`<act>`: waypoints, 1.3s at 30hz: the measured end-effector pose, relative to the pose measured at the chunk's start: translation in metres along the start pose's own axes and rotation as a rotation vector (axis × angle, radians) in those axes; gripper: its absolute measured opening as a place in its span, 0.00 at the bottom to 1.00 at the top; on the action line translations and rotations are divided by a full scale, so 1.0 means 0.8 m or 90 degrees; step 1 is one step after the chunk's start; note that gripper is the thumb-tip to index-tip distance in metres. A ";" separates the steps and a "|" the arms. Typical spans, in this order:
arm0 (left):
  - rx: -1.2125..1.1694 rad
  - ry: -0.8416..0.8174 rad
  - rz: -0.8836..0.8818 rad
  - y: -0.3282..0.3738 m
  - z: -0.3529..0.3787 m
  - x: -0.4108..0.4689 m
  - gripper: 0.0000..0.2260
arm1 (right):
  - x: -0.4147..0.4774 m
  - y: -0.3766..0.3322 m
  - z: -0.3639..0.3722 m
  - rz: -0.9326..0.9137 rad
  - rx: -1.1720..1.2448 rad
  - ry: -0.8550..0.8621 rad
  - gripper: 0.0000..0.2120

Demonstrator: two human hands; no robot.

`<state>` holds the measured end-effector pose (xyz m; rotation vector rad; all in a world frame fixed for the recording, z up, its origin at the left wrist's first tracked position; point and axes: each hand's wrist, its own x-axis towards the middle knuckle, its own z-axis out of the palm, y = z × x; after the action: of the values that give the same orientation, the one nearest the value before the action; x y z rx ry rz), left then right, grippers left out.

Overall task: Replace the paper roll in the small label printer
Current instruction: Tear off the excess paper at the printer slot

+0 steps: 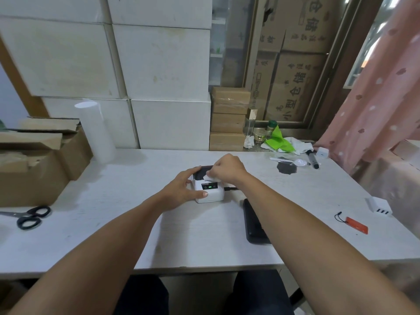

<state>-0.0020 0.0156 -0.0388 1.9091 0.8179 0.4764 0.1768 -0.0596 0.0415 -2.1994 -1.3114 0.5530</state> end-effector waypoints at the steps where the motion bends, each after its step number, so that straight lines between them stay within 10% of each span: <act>1: -0.002 0.000 -0.003 -0.001 0.000 0.000 0.41 | 0.002 0.004 -0.001 0.016 0.026 0.005 0.15; 17: 0.004 0.002 -0.010 -0.001 0.001 0.000 0.41 | 0.009 0.051 -0.056 0.172 0.246 0.192 0.08; 24: -0.001 0.006 -0.008 -0.001 0.003 0.000 0.40 | 0.003 0.111 -0.067 0.148 0.157 0.192 0.19; 39: 0.004 0.013 -0.011 0.002 0.004 0.001 0.40 | 0.013 0.181 -0.064 0.238 0.042 0.280 0.07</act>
<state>0.0010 0.0137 -0.0385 1.9035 0.8498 0.4844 0.3093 -0.1195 -0.0086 -2.3464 -0.6547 0.2160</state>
